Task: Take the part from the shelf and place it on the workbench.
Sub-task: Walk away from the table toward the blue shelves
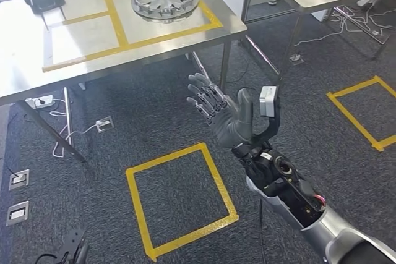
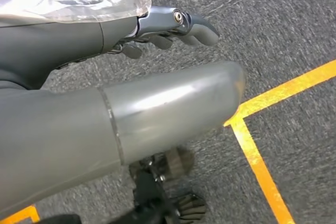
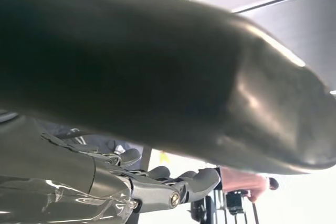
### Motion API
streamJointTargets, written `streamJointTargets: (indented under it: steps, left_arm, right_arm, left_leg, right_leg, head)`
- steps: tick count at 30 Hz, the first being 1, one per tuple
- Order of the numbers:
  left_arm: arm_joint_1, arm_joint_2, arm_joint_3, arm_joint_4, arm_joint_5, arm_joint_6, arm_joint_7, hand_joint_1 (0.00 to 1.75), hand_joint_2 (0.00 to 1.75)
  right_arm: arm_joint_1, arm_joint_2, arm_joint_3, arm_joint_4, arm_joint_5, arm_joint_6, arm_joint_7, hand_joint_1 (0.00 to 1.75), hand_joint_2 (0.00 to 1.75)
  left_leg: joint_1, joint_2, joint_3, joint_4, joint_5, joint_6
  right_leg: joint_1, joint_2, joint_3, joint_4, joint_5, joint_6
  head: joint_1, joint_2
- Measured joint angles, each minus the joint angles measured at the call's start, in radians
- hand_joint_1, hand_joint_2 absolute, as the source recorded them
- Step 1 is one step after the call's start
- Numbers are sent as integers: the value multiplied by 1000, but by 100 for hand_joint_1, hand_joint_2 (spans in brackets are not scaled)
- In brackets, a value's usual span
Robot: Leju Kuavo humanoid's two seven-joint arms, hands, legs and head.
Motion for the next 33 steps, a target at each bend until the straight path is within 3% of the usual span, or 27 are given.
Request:
streamJointTargets:
  steps: [2,3,4,5,7,9,11,12,14,16,17,18,19,21,23,24,25,28,30,32,33]
  left_arm:
    - [5,2,0,0,0,0,0,0,0]
    - [7,2,0,0,1,0,0,0,0]
    - [9,2,0,0,1,0,0,0,0]
    - [10,2,0,0,1,0,0,0,0]
    - [10,5,0,0,1,0,-1,0,0]
    - [11,9,0,0,2,0,-4,0,0]
    - [12,10,0,0,3,0,-7,0,0]
    - [12,9,0,0,3,0,-7,0,0]
    - [12,9,0,0,3,0,-8,0,0]
    - [15,10,0,0,2,0,-10,0,0]
    - [19,10,0,0,0,1,-13,0,0]
    - [22,11,0,0,-3,2,-17,0,0]
    - [25,11,0,0,-8,4,-20,0,0]
    - [29,12,0,0,-20,8,-27,0,0]
    - [31,13,0,0,-26,11,-29,0,0]
    - [32,14,0,0,-27,12,-30,0,0]
    - [33,14,0,0,-27,12,-30,0,0]
    - [34,16,0,0,-28,13,-29,0,0]
    - [35,17,0,-1,-28,17,-26,0,0]
    - [39,19,0,-1,-34,28,-22,0,0]
    - [42,20,0,-1,-40,36,-21,0,0]
  right_arm:
    - [0,2,2,3,-1,0,0,0,0]
    - [1,3,3,4,-1,-1,0,0,0]
    - [2,3,4,6,-1,-1,0,0,0]
    - [3,3,4,6,-2,-2,0,0,0]
    - [3,3,4,6,-2,-4,0,0,0]
    - [3,3,5,6,-2,-6,-1,0,0]
    - [5,3,7,6,-2,-8,-1,0,0]
    - [6,3,8,6,-2,-9,-1,0,0]
    - [4,4,9,6,-3,-9,-1,0,0]
    - [6,4,12,6,-4,-10,-2,0,0]
    - [8,5,14,7,-4,-11,-3,0,0]
    - [10,5,15,7,-4,-12,-4,0,0]
    - [12,5,16,8,-5,-13,-6,0,0]
    - [13,5,18,8,-5,-14,-8,0,0]
    - [12,5,20,6,-5,-15,-10,0,0]
    - [12,5,21,5,-5,-15,-11,0,0]
    - [13,5,23,4,-5,-16,-12,0,0]
    - [18,5,26,3,-5,-17,-13,0,0]
    - [17,6,25,1,-4,-17,-17,0,0]
    - [15,10,26,2,-2,-11,-29,0,0]
    - [15,14,27,6,-1,-6,-37,0,0]
  left_leg:
    - [0,-13,-63,138,-57,-2]
    - [0,-15,-76,166,-60,-1]
    - [0,-16,-68,151,-42,2]
    - [0,-23,-39,97,-9,6]
    - [2,-61,38,-54,54,15]
    - [2,-89,77,-134,73,20]
    - [2,-75,79,-143,73,25]
    - [3,-63,80,-147,75,29]
    - [7,-40,81,-155,81,40]
    - [6,-17,80,-156,82,45]
    - [5,-4,80,-155,82,46]
    - [5,7,79,-155,81,46]
    - [5,18,79,-155,81,45]
    - [5,40,81,-153,78,42]
    - [1,57,81,-148,74,34]
    - [-3,65,81,-146,73,30]
    - [-6,75,81,-144,72,25]
    - [-6,101,81,-140,69,11]
    - [-1,66,65,-97,36,1]
    - [3,10,4,34,-31,-5]
    - [3,-5,-33,108,-59,-5]
  right_leg:
    - [2,19,-11,1,7,-4]
    - [2,30,-16,1,11,-4]
    - [3,41,-19,2,14,-3]
    - [3,53,-21,2,16,-2]
    - [4,73,-25,5,19,3]
    - [5,93,-32,8,22,11]
    - [2,114,-41,8,27,24]
    - [2,113,-48,12,24,29]
    - [4,75,-78,70,-14,39]
    - [0,29,-135,207,-87,49]
    - [-3,21,-162,274,-113,53]
    - [-6,18,-175,309,-121,57]
    - [-9,15,-169,302,-109,60]
    - [-12,-4,-108,191,-47,62]
    - [-6,-53,-45,63,-6,57]
    - [-2,-71,-29,31,-1,50]
    - [2,-76,-27,21,-4,43]
    - [3,-44,-31,19,5,22]
    - [-1,-24,-32,15,13,9]
    - [-2,-2,-38,14,18,1]
    - [-2,11,-41,14,20,-1]
  head:
    - [-4,0]
    - [-4,0]
    - [-5,0]
    - [-5,0]
    - [-5,0]
    - [-4,0]
    - [-3,0]
    - [-4,0]
    - [4,0]
    - [13,0]
    - [14,0]
    - [15,0]
    - [16,0]
    - [19,0]
    - [22,0]
    - [22,0]
    - [20,0]
    - [11,0]
    - [7,0]
    - [0,0]
    - [-3,0]
